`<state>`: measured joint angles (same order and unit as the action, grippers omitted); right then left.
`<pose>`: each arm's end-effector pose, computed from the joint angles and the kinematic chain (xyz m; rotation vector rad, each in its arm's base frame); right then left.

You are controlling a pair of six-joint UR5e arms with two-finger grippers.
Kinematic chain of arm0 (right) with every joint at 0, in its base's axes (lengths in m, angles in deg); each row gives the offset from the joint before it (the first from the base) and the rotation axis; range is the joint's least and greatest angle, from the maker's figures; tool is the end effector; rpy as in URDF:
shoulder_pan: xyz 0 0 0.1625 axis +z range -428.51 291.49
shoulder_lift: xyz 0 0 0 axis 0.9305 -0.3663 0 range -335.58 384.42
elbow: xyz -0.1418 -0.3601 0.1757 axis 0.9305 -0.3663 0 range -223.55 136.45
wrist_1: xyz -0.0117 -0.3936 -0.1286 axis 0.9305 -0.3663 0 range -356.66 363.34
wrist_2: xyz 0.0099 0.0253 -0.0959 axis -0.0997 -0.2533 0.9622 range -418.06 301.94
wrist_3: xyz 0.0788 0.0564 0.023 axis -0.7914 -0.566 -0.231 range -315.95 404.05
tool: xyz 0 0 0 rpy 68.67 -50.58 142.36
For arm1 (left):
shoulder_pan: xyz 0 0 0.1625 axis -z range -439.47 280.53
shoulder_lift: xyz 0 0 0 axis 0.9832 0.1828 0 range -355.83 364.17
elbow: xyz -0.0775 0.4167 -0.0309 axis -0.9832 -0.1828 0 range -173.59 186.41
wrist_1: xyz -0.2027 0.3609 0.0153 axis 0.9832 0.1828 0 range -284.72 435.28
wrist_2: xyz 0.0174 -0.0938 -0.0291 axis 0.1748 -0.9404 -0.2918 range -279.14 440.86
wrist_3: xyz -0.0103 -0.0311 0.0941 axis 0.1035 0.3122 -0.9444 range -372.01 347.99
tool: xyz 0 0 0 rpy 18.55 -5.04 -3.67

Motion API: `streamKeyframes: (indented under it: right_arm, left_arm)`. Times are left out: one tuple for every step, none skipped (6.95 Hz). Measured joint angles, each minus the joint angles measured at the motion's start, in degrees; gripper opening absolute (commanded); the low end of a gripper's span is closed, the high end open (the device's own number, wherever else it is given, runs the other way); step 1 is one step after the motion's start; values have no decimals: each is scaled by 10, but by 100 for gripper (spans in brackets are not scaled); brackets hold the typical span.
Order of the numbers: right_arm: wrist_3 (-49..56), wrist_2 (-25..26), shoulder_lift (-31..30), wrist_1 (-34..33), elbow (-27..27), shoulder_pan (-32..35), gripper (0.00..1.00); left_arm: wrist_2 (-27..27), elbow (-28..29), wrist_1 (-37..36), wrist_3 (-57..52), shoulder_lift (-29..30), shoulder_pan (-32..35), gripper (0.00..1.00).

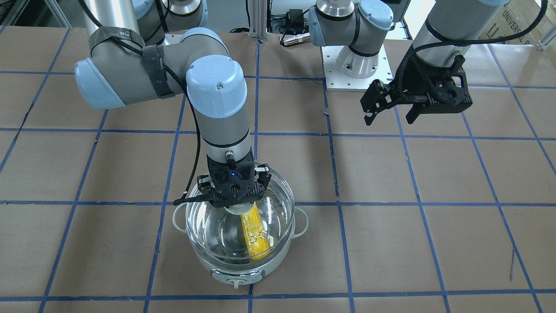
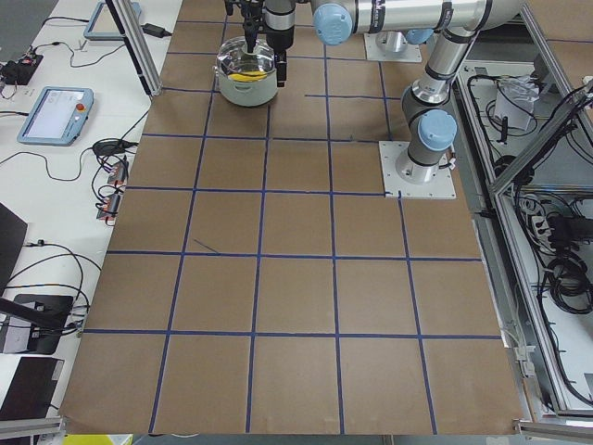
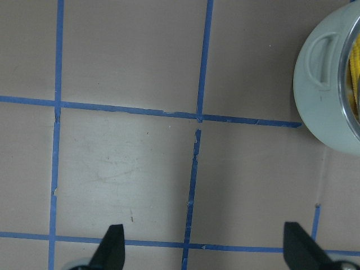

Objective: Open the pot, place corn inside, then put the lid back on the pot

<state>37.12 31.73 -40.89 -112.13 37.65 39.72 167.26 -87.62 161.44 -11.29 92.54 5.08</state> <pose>0.3363 -0.5942 0.3595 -0.3050 3.0763 -0.2515 -0.0932 -0.4930 0.4740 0.1645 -3.0751 0.0423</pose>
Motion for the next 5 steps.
streamKeyframes:
  right_arm:
    - [1,0,4,0,0,2,53]
    - [2,0,6,0,-1,2,53]
    - [5,1,8,1,-1,2,53]
    - [7,1,9,1,-1,1,53]
    - [8,0,9,1,-2,0,53]
  left_arm:
    - [0,0,0,0,0,0,100]
    - [0,1,0,0,-1,0,100]
    - [0,3,-1,0,-2,0,100]
    - [0,3,-1,0,-2,0,100]
    - [0,2,-1,0,-3,0,100]
